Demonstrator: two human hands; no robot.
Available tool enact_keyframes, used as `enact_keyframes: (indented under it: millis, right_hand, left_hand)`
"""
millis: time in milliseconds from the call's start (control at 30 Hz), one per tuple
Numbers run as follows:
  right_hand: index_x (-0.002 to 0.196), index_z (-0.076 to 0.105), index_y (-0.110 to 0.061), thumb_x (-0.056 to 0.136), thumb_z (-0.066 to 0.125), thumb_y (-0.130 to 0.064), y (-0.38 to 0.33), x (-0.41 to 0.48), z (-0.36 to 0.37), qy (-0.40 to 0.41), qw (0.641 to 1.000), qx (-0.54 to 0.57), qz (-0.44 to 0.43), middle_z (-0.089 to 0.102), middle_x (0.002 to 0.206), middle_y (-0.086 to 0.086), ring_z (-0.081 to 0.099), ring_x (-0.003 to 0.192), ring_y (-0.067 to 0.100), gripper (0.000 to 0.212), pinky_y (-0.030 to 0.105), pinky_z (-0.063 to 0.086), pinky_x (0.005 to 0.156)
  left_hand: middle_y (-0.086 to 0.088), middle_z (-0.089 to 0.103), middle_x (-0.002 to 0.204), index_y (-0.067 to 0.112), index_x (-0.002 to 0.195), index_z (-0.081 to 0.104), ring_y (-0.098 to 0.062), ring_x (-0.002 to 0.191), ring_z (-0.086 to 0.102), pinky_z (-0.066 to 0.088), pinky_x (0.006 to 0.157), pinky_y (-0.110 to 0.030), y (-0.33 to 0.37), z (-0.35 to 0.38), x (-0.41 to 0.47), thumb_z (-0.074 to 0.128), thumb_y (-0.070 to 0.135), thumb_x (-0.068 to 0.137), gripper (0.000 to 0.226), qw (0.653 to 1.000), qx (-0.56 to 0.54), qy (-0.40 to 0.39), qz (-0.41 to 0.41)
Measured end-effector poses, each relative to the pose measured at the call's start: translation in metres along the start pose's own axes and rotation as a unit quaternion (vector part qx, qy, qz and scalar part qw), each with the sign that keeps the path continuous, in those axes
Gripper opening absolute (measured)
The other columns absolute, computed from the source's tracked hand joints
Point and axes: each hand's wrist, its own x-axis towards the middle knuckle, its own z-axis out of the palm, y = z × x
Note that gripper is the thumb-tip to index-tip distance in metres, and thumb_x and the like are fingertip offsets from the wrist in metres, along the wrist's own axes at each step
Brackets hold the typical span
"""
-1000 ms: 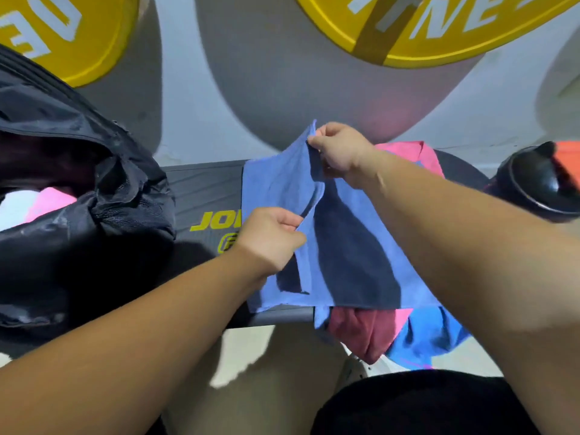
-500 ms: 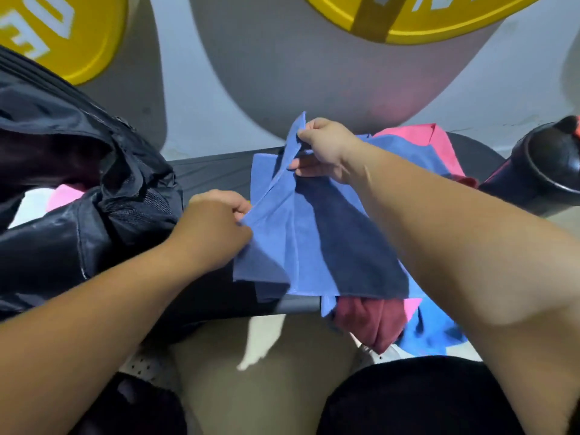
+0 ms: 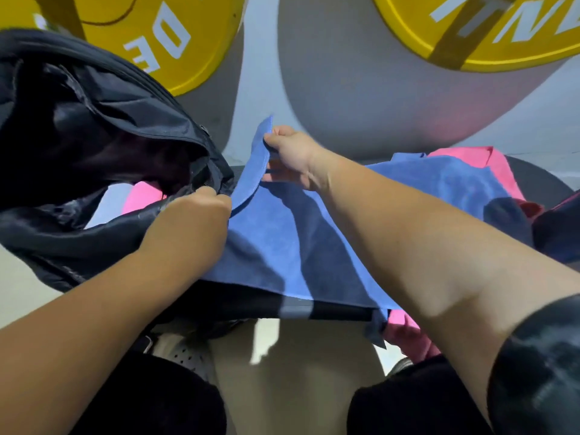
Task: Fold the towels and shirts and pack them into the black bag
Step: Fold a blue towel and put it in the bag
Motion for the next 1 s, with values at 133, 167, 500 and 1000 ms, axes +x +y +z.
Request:
enact_keyframes:
  millis: [133, 167, 500, 1000]
  right_hand:
    - [0.086, 0.044, -0.018, 0.101, 0.043, -0.015, 0.012, -0.006, -0.043, 0.069, 0.997, -0.03, 0.005, 0.053, 0.091, 0.011, 0.059, 0.072, 0.024, 0.016, 0.051, 0.059, 0.084]
    - [0.086, 0.044, -0.017, 0.101, 0.043, -0.014, 0.015, -0.009, -0.057, 0.082, 0.996, -0.033, 0.005, 0.054, 0.087, 0.011, 0.059, 0.069, 0.024, 0.016, 0.05, 0.06, 0.082]
    - [0.087, 0.052, -0.017, 0.082, 0.052, 0.005, 0.042, -0.041, -0.178, 0.237, 0.962, -0.135, -0.022, 0.054, 0.075, 0.011, 0.053, 0.063, 0.026, 0.023, 0.044, 0.059, 0.062]
    - [0.127, 0.067, -0.02, 0.088, 0.059, -0.002, 0.038, -0.07, -0.209, 0.197, 0.927, -0.311, -0.075, 0.062, 0.127, -0.008, 0.058, 0.108, 0.01, 0.044, 0.02, 0.045, 0.09]
  left_hand:
    - [-0.004, 0.058, 0.081, 0.016, 0.093, 0.061, -0.029, 0.081, 0.052, 0.038, 0.066, -0.033, 0.033, 0.006, 0.011, 0.057, -0.005, 0.07, 0.031, 0.979, -0.197, -0.038, -0.041]
    - [-0.002, 0.059, 0.078, 0.017, 0.093, 0.059, -0.025, 0.078, 0.051, 0.038, 0.064, -0.031, 0.047, 0.006, 0.015, 0.058, -0.004, 0.07, 0.031, 0.965, -0.252, -0.047, -0.05]
    - [0.007, 0.054, 0.065, 0.021, 0.076, 0.062, -0.01, 0.056, 0.047, 0.035, 0.049, -0.011, 0.192, 0.043, 0.036, 0.058, -0.003, 0.079, 0.024, 0.884, -0.444, -0.147, 0.006]
    - [0.012, 0.041, 0.042, 0.029, 0.097, 0.072, -0.006, 0.04, 0.038, 0.035, 0.048, -0.013, 0.219, 0.07, 0.026, 0.065, -0.001, 0.079, 0.035, 0.803, -0.546, -0.236, -0.037]
